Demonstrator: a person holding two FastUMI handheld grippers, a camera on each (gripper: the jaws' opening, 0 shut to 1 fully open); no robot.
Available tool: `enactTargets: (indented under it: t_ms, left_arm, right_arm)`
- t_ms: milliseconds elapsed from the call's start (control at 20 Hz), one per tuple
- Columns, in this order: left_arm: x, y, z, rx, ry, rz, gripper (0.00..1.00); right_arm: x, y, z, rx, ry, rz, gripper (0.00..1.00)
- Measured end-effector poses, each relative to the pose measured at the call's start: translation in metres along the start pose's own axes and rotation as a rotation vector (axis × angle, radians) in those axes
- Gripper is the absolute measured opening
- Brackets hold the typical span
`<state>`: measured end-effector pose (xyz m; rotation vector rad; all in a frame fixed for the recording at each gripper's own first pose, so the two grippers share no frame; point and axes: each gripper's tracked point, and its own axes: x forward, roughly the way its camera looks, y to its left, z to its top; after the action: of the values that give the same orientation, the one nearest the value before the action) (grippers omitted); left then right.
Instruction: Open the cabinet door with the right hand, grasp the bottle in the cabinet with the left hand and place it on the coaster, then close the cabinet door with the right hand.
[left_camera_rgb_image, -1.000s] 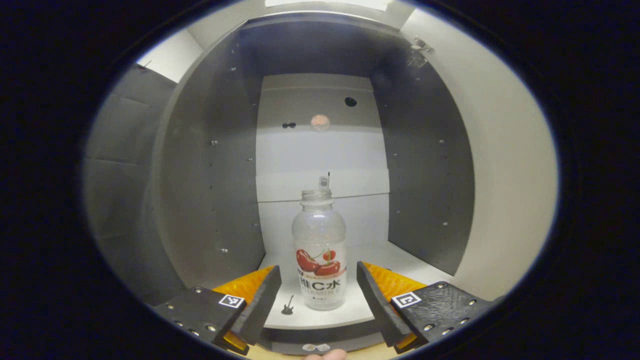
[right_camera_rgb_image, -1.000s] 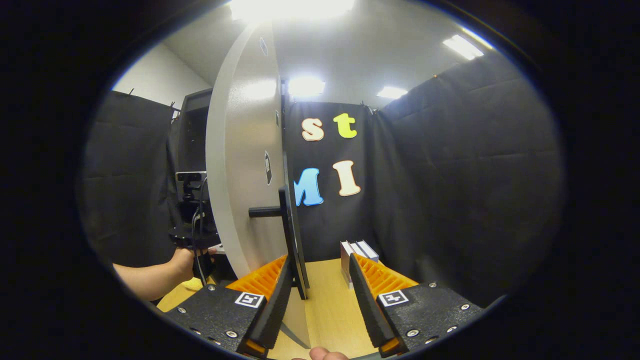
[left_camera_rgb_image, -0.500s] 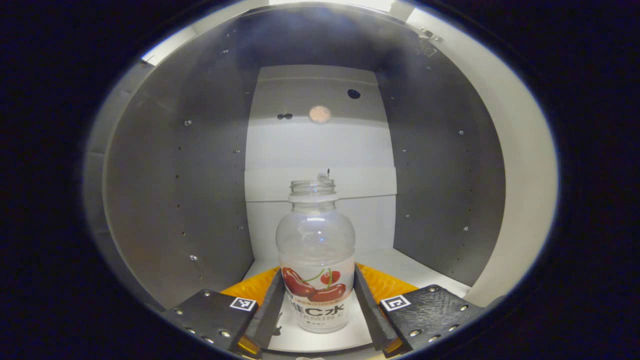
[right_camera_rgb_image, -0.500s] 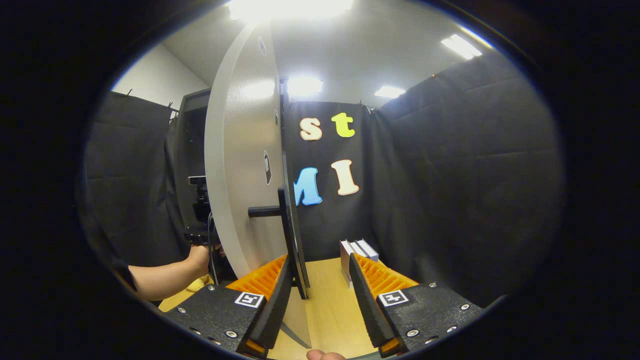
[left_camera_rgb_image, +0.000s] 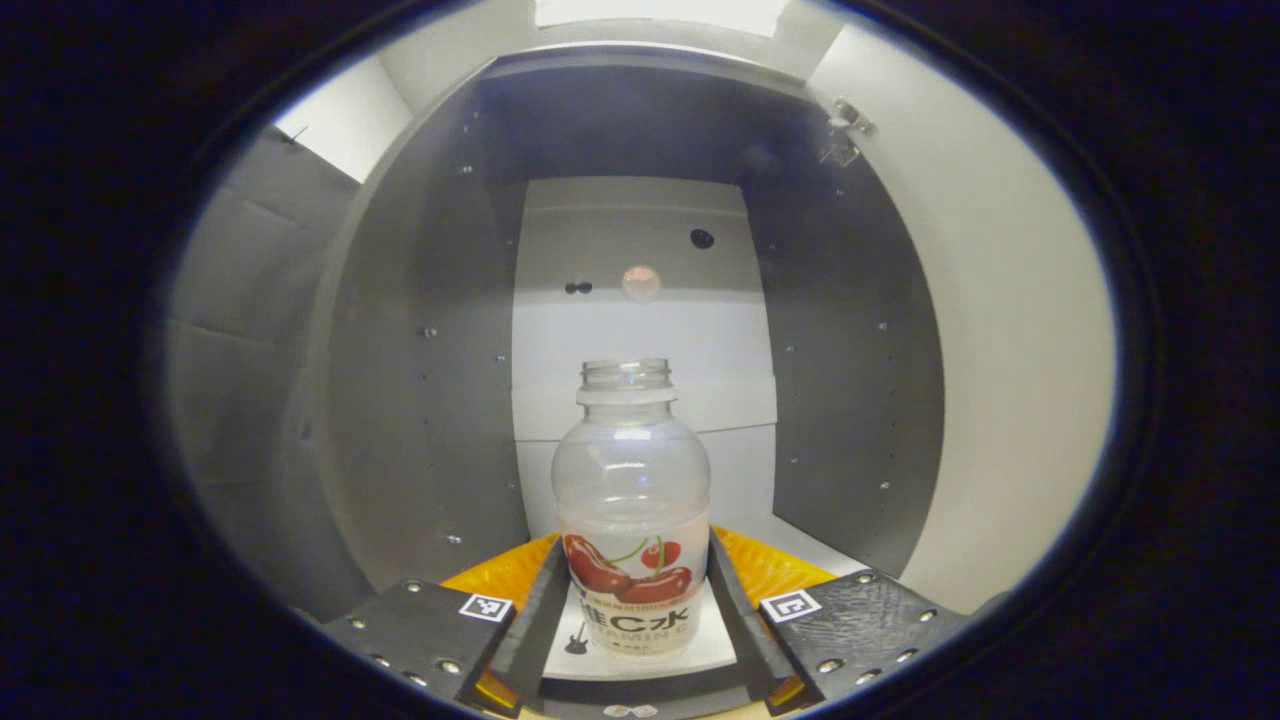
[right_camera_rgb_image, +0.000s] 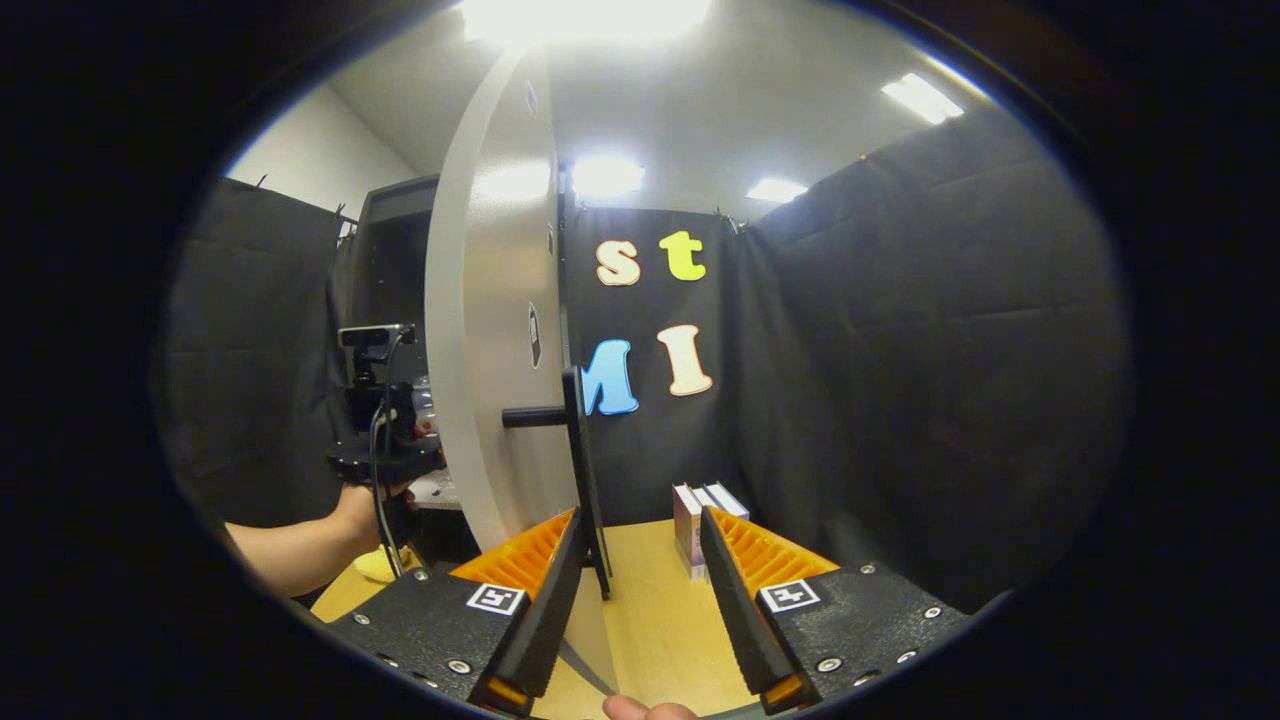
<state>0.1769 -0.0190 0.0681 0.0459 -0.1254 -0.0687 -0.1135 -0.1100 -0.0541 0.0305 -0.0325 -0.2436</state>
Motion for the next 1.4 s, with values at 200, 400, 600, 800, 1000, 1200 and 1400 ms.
enactTargets:
  t_ms: [200, 400, 600, 800, 1000, 1200, 1400]
  left_arm:
    - [-0.037, 0.006, 0.016, 0.006, -0.017, 0.034, 0.72]
    - [-0.077, 0.019, 0.008, 0.01, -0.005, 0.076, 0.72]
    - [-0.133, 0.044, -0.019, -0.014, 0.023, 0.136, 0.73]
    - [-0.183, 0.064, -0.059, -0.03, 0.083, 0.19, 0.75]
    - [-0.23, 0.081, -0.105, -0.061, 0.12, 0.242, 0.73]
    - [-0.273, 0.093, -0.154, -0.064, 0.128, 0.301, 0.75]
    - [-0.3, 0.083, -0.194, -0.002, 0.074, 0.315, 0.75]
  right_arm:
    - [-0.016, -0.017, -0.003, 0.036, -0.002, -0.008, 0.71]
    - [-0.033, -0.024, -0.013, 0.066, 0.022, 0.036, 0.73]
    - [-0.046, -0.021, -0.028, 0.0, 0.047, 0.071, 0.75]
    - [-0.058, -0.011, -0.05, -0.081, 0.093, 0.122, 0.77]
    - [-0.059, 0.0, -0.072, -0.117, 0.142, 0.16, 0.8]
    - [-0.061, 0.006, -0.099, -0.155, 0.193, 0.156, 0.8]
    - [-0.067, -0.009, -0.139, -0.213, 0.269, 0.1, 0.82]
